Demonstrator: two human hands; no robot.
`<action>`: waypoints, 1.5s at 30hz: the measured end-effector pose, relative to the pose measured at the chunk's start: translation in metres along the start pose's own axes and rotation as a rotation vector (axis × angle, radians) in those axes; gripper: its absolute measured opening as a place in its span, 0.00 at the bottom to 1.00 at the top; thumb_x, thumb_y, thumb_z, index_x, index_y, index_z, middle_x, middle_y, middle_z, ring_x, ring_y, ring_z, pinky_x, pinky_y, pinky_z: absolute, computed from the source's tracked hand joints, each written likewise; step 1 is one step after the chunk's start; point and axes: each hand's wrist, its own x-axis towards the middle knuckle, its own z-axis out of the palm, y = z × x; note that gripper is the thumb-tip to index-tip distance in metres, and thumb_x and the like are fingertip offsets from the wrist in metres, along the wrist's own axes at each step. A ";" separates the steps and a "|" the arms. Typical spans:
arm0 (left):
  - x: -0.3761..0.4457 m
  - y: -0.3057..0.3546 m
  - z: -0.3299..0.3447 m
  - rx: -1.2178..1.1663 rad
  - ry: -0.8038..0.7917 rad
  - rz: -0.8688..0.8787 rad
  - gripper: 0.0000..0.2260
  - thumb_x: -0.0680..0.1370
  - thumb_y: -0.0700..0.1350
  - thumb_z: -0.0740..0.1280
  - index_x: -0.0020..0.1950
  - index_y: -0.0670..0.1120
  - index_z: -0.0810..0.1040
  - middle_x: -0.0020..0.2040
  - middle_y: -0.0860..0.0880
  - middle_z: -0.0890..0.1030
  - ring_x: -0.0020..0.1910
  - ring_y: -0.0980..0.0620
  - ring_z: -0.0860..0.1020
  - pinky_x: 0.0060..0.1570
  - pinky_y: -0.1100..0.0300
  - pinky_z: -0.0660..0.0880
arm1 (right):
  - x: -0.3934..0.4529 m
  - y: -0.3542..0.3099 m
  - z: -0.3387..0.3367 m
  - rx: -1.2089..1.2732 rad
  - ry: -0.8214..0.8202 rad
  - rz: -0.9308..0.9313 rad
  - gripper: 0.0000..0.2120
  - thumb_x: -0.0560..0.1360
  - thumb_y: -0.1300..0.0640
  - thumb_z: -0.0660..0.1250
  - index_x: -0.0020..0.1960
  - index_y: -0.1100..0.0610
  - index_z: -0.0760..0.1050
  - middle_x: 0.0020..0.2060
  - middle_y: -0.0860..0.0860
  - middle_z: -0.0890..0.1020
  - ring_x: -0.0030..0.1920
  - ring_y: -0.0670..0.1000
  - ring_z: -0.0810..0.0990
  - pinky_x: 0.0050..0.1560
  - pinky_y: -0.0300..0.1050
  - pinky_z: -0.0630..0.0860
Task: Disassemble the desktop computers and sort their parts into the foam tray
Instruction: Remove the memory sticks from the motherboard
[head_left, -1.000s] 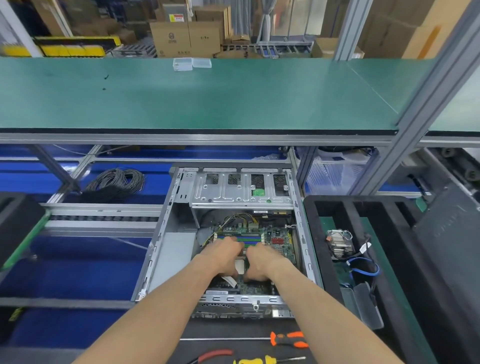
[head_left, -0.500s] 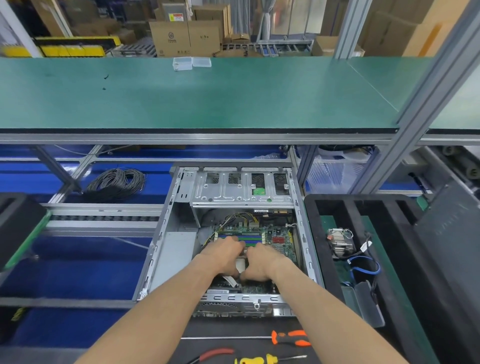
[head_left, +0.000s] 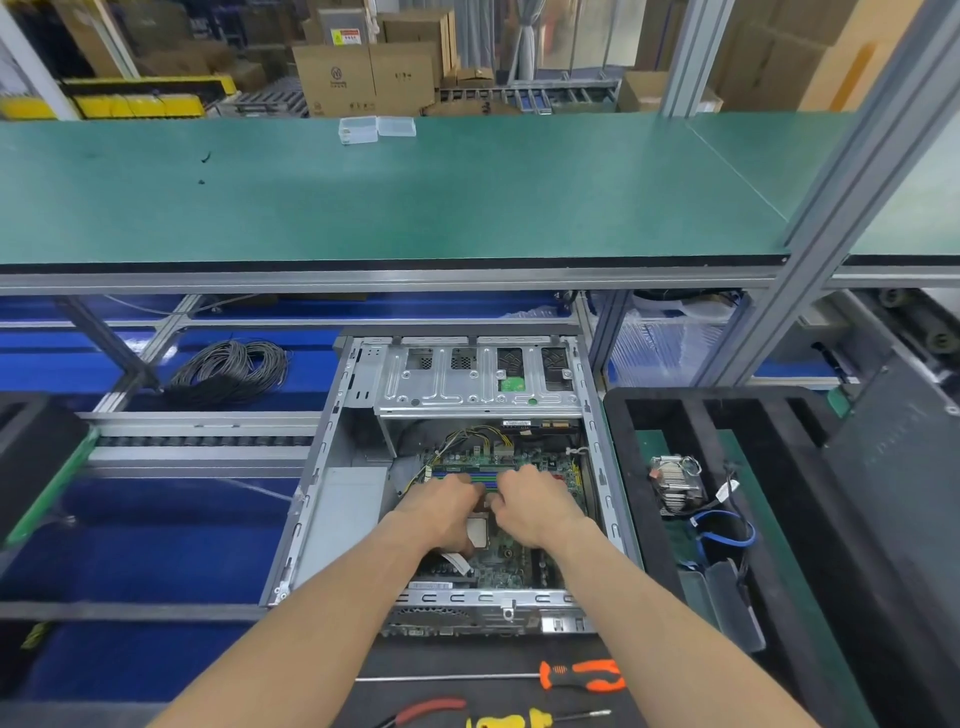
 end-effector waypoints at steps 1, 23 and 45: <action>0.000 0.000 0.000 -0.012 0.004 -0.003 0.32 0.66 0.58 0.79 0.64 0.48 0.73 0.59 0.47 0.75 0.58 0.42 0.78 0.53 0.45 0.79 | 0.001 0.000 0.001 0.004 0.009 0.014 0.16 0.83 0.48 0.57 0.57 0.59 0.75 0.53 0.59 0.80 0.54 0.63 0.80 0.46 0.51 0.71; 0.018 0.033 -0.008 -0.239 -0.046 -0.436 0.32 0.75 0.48 0.67 0.75 0.39 0.61 0.66 0.41 0.75 0.65 0.40 0.76 0.59 0.47 0.77 | -0.002 0.000 -0.007 0.369 0.127 0.333 0.12 0.74 0.60 0.60 0.55 0.57 0.76 0.50 0.56 0.80 0.46 0.58 0.79 0.46 0.49 0.79; 0.022 0.032 -0.016 -0.384 0.005 -0.528 0.39 0.69 0.51 0.77 0.70 0.37 0.61 0.63 0.41 0.77 0.63 0.44 0.77 0.51 0.56 0.74 | -0.005 -0.001 -0.002 0.336 0.093 0.350 0.07 0.74 0.57 0.62 0.50 0.57 0.76 0.46 0.55 0.80 0.44 0.59 0.79 0.43 0.48 0.74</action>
